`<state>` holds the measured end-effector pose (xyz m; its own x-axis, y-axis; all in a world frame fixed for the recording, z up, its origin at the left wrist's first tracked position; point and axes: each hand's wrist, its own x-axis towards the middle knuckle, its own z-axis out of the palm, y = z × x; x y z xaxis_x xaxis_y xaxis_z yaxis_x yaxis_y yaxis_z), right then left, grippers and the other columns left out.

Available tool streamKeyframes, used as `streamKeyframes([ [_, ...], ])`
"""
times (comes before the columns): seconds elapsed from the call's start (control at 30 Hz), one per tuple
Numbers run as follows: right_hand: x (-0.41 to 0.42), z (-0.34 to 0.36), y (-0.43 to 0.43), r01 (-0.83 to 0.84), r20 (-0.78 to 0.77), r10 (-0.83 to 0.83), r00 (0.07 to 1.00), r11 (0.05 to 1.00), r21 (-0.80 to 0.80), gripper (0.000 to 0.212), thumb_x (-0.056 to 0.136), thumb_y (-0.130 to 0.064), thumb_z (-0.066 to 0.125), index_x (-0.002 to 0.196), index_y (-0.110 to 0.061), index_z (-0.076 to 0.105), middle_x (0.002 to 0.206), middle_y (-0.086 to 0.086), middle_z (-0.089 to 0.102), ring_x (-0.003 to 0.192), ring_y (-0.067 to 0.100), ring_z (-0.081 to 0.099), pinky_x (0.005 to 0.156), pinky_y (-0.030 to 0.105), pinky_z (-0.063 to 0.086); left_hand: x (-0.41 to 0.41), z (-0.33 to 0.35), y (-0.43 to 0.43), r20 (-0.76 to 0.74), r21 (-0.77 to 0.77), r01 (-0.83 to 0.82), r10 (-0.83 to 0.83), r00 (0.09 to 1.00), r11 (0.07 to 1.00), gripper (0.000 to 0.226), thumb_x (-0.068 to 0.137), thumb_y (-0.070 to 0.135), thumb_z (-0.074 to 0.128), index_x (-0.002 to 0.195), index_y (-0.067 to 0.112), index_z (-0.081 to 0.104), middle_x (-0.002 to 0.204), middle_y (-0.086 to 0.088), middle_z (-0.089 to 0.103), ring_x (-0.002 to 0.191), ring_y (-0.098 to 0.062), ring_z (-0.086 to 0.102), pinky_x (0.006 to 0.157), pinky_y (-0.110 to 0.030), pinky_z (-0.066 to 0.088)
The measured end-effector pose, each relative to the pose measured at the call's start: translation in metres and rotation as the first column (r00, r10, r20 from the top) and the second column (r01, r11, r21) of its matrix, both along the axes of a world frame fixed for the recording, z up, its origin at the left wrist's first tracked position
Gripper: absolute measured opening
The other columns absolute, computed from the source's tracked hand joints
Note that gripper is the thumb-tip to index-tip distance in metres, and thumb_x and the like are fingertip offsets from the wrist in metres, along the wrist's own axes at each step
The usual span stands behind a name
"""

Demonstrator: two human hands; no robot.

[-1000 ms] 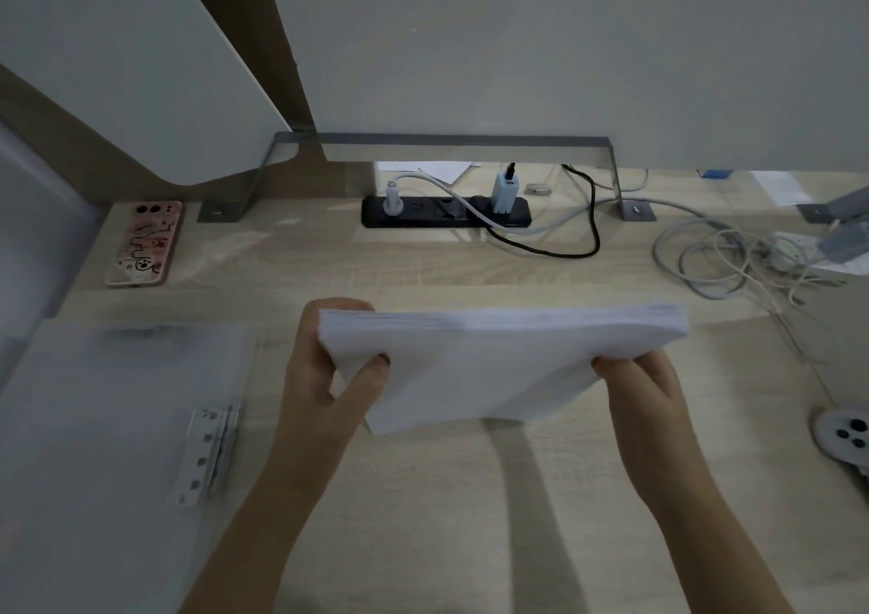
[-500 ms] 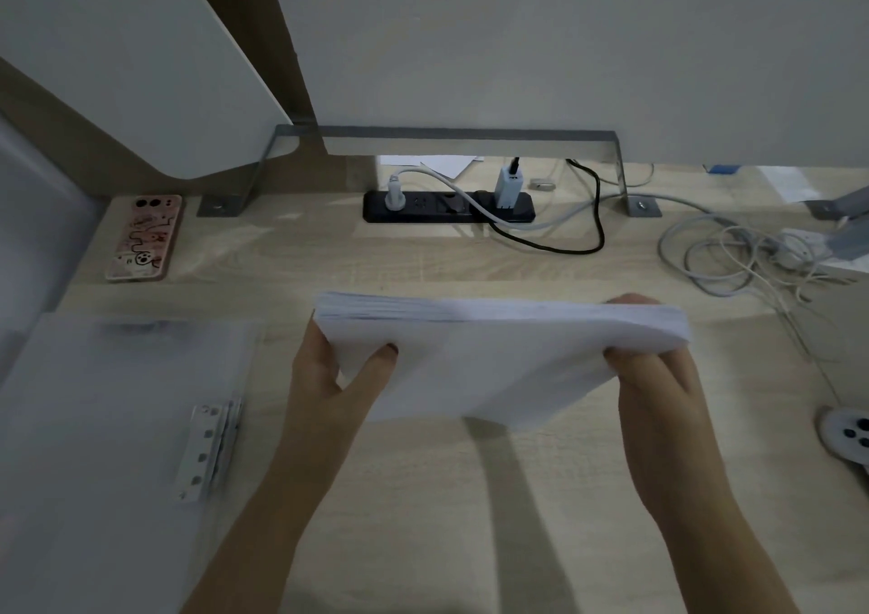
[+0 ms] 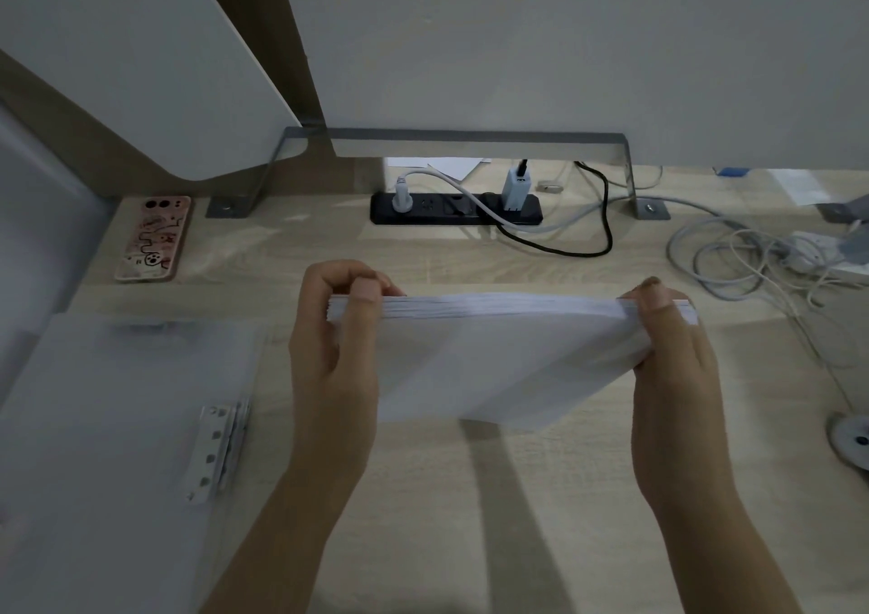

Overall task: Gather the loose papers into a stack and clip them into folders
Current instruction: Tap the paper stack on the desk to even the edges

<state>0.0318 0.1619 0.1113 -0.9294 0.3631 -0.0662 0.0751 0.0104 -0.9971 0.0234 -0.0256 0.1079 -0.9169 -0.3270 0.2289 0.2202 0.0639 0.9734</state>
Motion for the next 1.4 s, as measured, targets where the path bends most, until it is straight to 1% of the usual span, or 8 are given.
streamKeyframes([
  [0.23, 0.000, -0.006, 0.006, 0.045, -0.031, -0.042, 0.999, 0.996, 0.082, 0.026, 0.085, -0.042, 0.034, 0.073, -0.024, 0.048, 0.069, -0.011, 0.042, 0.072, 0.009, 0.038, 0.070, 0.032, 0.029, -0.004, 0.000, -0.004, -0.047, 0.018, 0.022, -0.022, 0.999, 1.000, 0.004, 0.086, 0.023, 0.047, 0.085, 0.022, 0.050, 0.078, 0.013, 0.059, 0.074, 0.003, 0.054, 0.068, -0.007, 0.041],
  [0.4, 0.003, -0.019, 0.006, -0.145, 0.043, 0.142, 0.989, 0.985, 0.091, 0.017, 0.086, -0.045, 0.049, 0.091, -0.030, 0.056, 0.078, -0.014, 0.066, 0.074, -0.015, 0.058, 0.064, 0.002, 0.042, 0.006, -0.027, -0.006, 0.080, 0.104, 0.132, -0.140, 0.987, 0.986, 0.034, 0.069, 0.037, 0.065, 0.097, 0.027, 0.048, 0.087, 0.013, 0.065, 0.079, 0.010, 0.060, 0.066, -0.005, 0.046],
  [0.7, 0.008, -0.031, 0.018, -0.199, -0.034, 0.196, 0.980, 0.972, -0.121, 0.057, 0.056, -0.062, 0.074, 0.097, -0.023, 0.066, 0.094, -0.011, 0.071, 0.094, 0.002, 0.064, 0.081, 0.014, 0.050, 0.015, -0.040, -0.010, 0.128, 0.134, 0.121, -0.138, 0.982, 0.984, 0.033, 0.070, 0.039, 0.065, 0.099, 0.029, 0.052, 0.088, 0.019, 0.069, 0.083, 0.011, 0.062, 0.068, -0.004, 0.047],
  [0.83, 0.008, -0.050, 0.019, -0.231, 0.078, 0.242, 0.967, 0.965, -0.127, 0.015, 0.078, -0.010, 0.058, 0.085, -0.018, 0.069, 0.085, -0.007, 0.071, 0.086, 0.004, 0.064, 0.081, 0.028, 0.043, 0.014, -0.057, -0.012, 0.213, 0.089, 0.187, -0.202, 0.956, 0.978, 0.045, 0.062, 0.033, 0.057, 0.107, 0.025, 0.053, 0.099, 0.009, 0.063, 0.090, 0.009, 0.060, 0.074, -0.006, 0.046],
  [0.87, 0.007, -0.050, 0.017, -0.202, 0.070, 0.213, 0.975, 0.971, -0.131, 0.029, 0.079, 0.002, 0.050, 0.077, -0.019, 0.070, 0.079, -0.008, 0.069, 0.082, 0.005, 0.062, 0.079, 0.028, 0.041, 0.013, -0.059, -0.011, 0.210, 0.094, 0.172, -0.188, 0.959, 0.981, 0.043, 0.061, 0.031, 0.055, 0.103, 0.024, 0.054, 0.093, 0.010, 0.064, 0.087, 0.011, 0.060, 0.072, -0.005, 0.045],
  [1.1, 0.013, -0.047, 0.023, -0.180, 0.017, 0.183, 0.983, 0.978, -0.110, 0.029, 0.076, 0.005, 0.044, 0.072, -0.014, 0.064, 0.071, -0.009, 0.063, 0.076, 0.003, 0.058, 0.068, 0.012, 0.046, 0.022, -0.068, -0.016, 0.256, 0.066, 0.130, -0.143, 0.956, 0.989, 0.023, 0.071, 0.001, 0.067, 0.086, 0.007, 0.050, 0.059, 0.027, 0.062, 0.060, 0.013, 0.056, 0.058, -0.002, 0.041],
  [1.23, 0.012, -0.037, 0.022, -0.208, -0.014, 0.208, 0.978, 0.971, -0.120, 0.027, 0.073, -0.013, 0.049, 0.097, -0.014, 0.063, 0.094, -0.002, 0.065, 0.096, 0.011, 0.059, 0.081, 0.020, 0.048, 0.017, -0.067, -0.013, 0.239, 0.105, 0.177, -0.198, 0.951, 0.979, 0.041, 0.061, 0.024, 0.063, 0.100, 0.012, 0.057, 0.079, 0.012, 0.067, 0.075, 0.011, 0.060, 0.068, -0.005, 0.045],
  [1.4, 0.003, -0.002, 0.017, -0.143, -0.050, 0.144, 0.988, 0.989, 0.022, 0.051, 0.062, -0.065, 0.066, 0.090, -0.023, 0.056, 0.081, -0.015, 0.058, 0.081, 0.004, 0.052, 0.074, 0.022, 0.041, 0.015, -0.056, -0.007, 0.198, 0.120, 0.145, -0.167, 0.966, 0.982, 0.039, 0.062, 0.032, 0.060, 0.100, 0.022, 0.057, 0.086, 0.009, 0.067, 0.082, 0.006, 0.062, 0.069, -0.007, 0.047],
])
